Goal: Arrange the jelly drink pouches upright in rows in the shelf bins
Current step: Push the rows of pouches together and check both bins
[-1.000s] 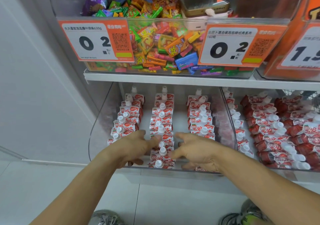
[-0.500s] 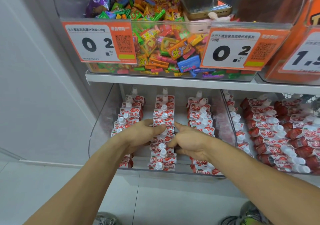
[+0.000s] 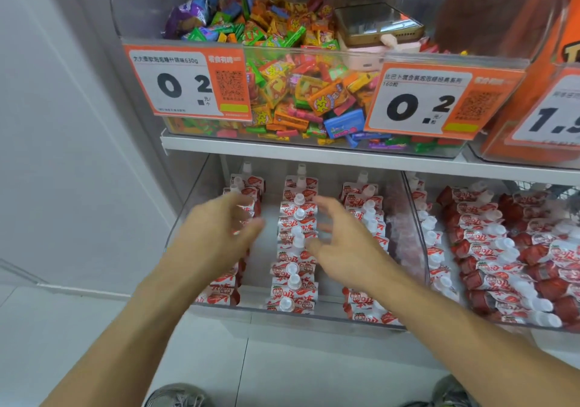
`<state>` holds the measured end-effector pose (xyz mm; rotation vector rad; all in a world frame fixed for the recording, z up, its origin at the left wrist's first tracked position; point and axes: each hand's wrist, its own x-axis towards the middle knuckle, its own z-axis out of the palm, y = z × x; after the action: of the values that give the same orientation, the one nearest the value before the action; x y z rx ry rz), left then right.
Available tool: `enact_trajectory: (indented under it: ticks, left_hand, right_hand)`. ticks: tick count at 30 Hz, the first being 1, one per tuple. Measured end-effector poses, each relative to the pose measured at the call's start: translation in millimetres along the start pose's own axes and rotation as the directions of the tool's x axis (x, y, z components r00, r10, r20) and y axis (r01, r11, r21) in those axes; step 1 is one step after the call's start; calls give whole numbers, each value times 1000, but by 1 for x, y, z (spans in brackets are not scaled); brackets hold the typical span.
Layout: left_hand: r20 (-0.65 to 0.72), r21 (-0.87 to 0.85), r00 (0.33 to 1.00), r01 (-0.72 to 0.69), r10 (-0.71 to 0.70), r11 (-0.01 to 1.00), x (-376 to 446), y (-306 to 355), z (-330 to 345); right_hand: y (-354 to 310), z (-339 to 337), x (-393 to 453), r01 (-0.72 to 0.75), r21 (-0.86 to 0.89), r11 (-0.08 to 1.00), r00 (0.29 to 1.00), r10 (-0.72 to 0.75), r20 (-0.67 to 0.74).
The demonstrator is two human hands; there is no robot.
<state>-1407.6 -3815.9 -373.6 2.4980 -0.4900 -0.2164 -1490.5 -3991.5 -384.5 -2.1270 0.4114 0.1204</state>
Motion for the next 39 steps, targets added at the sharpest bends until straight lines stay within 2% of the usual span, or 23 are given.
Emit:
enact_trajectory:
  ticks: [2,4,6,8,10,12,15,19,22,25,29,34,36,39]
  left_hand:
    - [-283,47,958,-28,41,998,-22,-13,-21]
    - [-405,104,914,7,36,995,-36,-33,-28]
    - [-334,57,939,104,-79,993,-39,-50,-23]
    - [-176,-47,968,171,-177,984,-37,-65,-15]
    - [-121,-123,977,159,-173,980,-38,-80,-11]
    - [-122,-144,987,91,-109,985,-41,-90,-11]
    - [-107,-114,993,28,-41,993,-38,-96,-16]
    - [-91,-149,996,-32,19,988,-34,-105,-17]
    - [-113,-140,992,-68,52,988,-34,-107,-16]
    - [-92,-131,993,-80,68,988,-33,-107,-16]
    - [-61,-82,993,-104,99,991,-26,-114,-19]
    - [-49,-131,997,-70,64,989,-27,-118,-20]
    - [-52,-147,996,-74,67,986,-28,-117,-20]
    - [-28,-147,997,-79,76,986,-28,-113,-22]
  right_hand:
    - [-14,5,-7,175,57,983,981,-169,-91]
    - [-28,22,1,205,115,972,978,-200,-55]
    - [-40,45,25,119,110,987,993,-121,12]
    - [-44,72,62,-42,156,987,998,32,62]
    - [-46,94,91,-198,267,943,980,201,16]
    - [-43,110,117,-247,389,888,962,272,-10]
    - [-45,128,132,-216,470,856,969,247,-3]
    - [-41,117,124,-218,409,886,975,214,57]
    - [-45,103,131,-225,390,893,972,234,25]
    - [-51,118,149,-284,426,859,958,276,80]
    - [-42,132,165,-274,358,893,956,294,0]
    - [-52,127,157,-260,439,860,966,227,128]
    - [-51,130,155,-262,416,871,965,246,92]
    - [-50,123,149,-233,303,924,966,257,-40]
